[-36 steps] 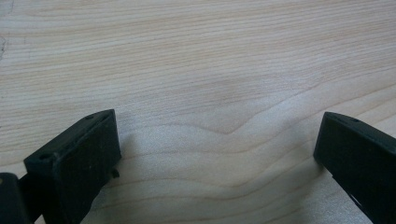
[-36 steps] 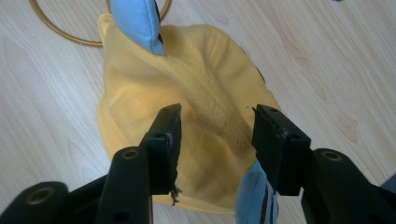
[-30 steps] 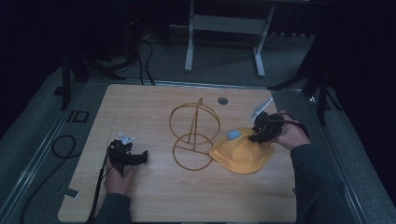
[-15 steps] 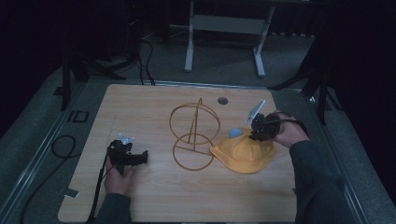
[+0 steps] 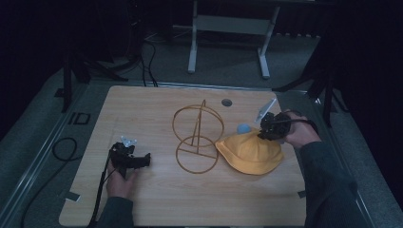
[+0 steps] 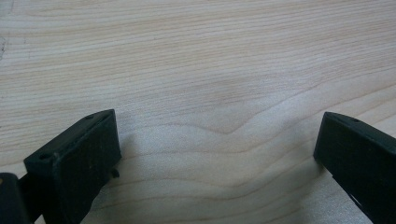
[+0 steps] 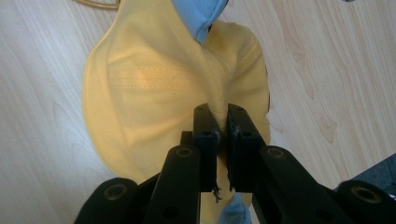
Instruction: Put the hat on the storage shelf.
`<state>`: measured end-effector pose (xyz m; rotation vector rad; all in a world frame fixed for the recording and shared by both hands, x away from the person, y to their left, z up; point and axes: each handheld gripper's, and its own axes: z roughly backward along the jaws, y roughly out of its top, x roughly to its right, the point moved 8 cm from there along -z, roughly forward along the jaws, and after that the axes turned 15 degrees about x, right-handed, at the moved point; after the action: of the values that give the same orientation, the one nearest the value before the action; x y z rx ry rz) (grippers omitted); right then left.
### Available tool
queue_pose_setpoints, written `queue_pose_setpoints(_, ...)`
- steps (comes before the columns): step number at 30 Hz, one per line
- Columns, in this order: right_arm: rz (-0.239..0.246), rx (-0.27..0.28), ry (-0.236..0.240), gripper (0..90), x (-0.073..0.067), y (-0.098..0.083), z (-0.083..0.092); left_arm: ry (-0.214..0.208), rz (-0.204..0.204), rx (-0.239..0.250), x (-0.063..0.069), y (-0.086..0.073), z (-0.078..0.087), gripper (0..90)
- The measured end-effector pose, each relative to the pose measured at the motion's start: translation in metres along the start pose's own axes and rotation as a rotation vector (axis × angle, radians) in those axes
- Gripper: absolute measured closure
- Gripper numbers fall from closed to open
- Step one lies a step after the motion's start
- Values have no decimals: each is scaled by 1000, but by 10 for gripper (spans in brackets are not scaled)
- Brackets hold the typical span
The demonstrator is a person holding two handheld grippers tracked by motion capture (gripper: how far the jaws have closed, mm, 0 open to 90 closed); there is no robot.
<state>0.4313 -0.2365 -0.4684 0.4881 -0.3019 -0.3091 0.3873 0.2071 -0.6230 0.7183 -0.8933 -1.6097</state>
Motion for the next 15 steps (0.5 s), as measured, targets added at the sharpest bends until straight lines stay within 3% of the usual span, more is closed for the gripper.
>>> queue_pose_setpoints(15, -9, 32, -21, 841, 7, 14, 23, 0, 0, -1, 0, 0, 0, 4)
